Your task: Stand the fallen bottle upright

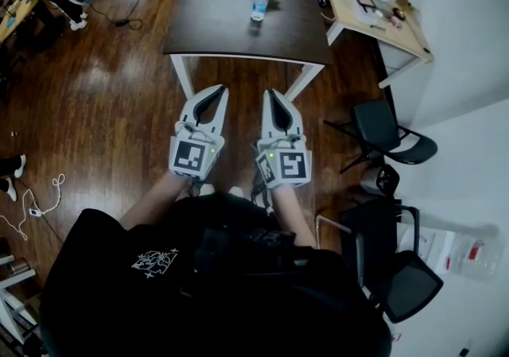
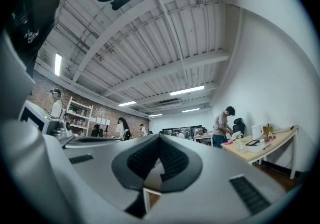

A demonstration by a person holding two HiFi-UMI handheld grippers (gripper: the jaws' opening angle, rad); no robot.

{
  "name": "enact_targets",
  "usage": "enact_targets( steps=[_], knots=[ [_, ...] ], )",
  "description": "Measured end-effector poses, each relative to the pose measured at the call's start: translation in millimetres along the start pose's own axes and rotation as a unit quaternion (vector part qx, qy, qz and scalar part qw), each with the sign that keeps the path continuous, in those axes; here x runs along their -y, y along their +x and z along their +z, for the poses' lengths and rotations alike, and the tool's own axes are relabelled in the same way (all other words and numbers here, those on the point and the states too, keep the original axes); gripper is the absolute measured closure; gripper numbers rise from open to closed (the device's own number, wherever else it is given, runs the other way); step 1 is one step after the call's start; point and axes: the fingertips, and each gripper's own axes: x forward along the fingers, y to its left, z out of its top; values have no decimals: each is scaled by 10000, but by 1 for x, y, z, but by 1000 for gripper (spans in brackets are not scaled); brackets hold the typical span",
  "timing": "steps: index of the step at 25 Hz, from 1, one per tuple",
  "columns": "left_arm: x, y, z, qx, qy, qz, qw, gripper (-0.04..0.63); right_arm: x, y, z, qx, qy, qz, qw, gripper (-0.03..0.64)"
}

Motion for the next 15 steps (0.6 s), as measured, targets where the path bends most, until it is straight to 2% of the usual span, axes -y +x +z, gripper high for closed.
enact_targets(
  steps=[15],
  knots=[
    [4,10,0,-7,49,-37,10000,603,10,2,-1,-29,-35,-24,10000,607]
  ],
)
